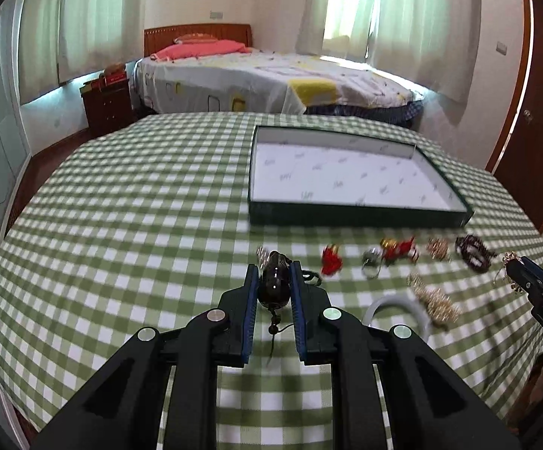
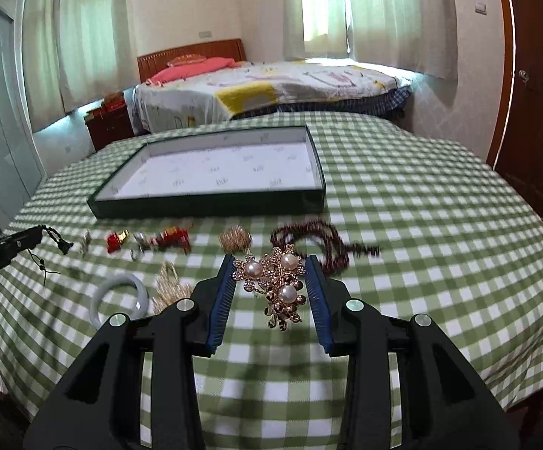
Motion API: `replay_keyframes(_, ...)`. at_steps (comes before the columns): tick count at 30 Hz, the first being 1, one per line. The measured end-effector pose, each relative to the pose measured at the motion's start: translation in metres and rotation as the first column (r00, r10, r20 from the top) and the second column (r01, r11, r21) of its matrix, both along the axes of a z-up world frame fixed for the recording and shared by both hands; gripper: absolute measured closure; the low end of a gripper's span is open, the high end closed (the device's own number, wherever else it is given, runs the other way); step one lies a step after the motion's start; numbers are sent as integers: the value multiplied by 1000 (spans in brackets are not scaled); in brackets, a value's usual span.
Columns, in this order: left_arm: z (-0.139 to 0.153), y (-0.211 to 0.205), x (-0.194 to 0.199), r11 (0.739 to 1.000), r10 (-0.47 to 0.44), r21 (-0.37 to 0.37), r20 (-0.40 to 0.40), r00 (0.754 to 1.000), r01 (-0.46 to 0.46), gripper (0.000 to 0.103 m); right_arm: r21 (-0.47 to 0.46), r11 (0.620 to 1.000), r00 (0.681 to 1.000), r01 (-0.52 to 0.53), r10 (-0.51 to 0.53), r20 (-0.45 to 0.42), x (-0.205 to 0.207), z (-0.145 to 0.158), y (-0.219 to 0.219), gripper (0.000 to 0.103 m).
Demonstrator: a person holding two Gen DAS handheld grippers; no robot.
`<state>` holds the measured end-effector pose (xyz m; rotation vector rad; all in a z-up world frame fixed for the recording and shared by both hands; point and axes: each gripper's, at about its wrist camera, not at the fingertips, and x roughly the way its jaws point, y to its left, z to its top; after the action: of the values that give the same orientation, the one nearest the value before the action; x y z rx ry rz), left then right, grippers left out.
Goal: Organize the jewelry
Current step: 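Carry both pieces into the green box and open both tools to release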
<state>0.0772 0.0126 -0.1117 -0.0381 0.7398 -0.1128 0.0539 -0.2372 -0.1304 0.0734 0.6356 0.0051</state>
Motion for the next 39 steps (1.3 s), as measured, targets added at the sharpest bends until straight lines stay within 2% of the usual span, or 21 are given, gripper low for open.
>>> replay_keyframes(8, 25, -10, 23, 999, -27, -24, 59, 998, 29, 85, 22, 1000, 997, -12, 10, 78, 23, 31, 2, 66)
replay_keyframes(15, 48, -27, 65, 998, -48, -36, 122, 991, 53, 85, 29, 999, 988, -20, 16, 156, 68, 58, 1, 66)
replay_keyframes(18, 55, -32, 90, 997, -46, -58, 137, 989, 54, 85, 21, 999, 985, -25, 21, 173, 93, 62, 0, 66)
replay_keyframes(23, 56, -42, 138, 998, -35, -48, 154, 987, 43, 85, 3, 999, 982, -32, 31, 188, 142, 64, -1, 66)
replay_keyframes(27, 49, -48, 171, 998, -20, -50, 155, 988, 28, 85, -22, 999, 982, -31, 34, 187, 183, 51, -1, 66)
replay_keyframes(31, 32, -56, 210, 999, -8, -41, 123, 992, 13, 85, -3, 1000, 990, -27, 27, 140, 220, 31, -3, 66)
replay_keyframes(39, -14, -62, 268, 998, 9, -58, -47, 999, -12, 85, -1, 1000, 999, -29, 29, -17, 280, 1, -8, 66)
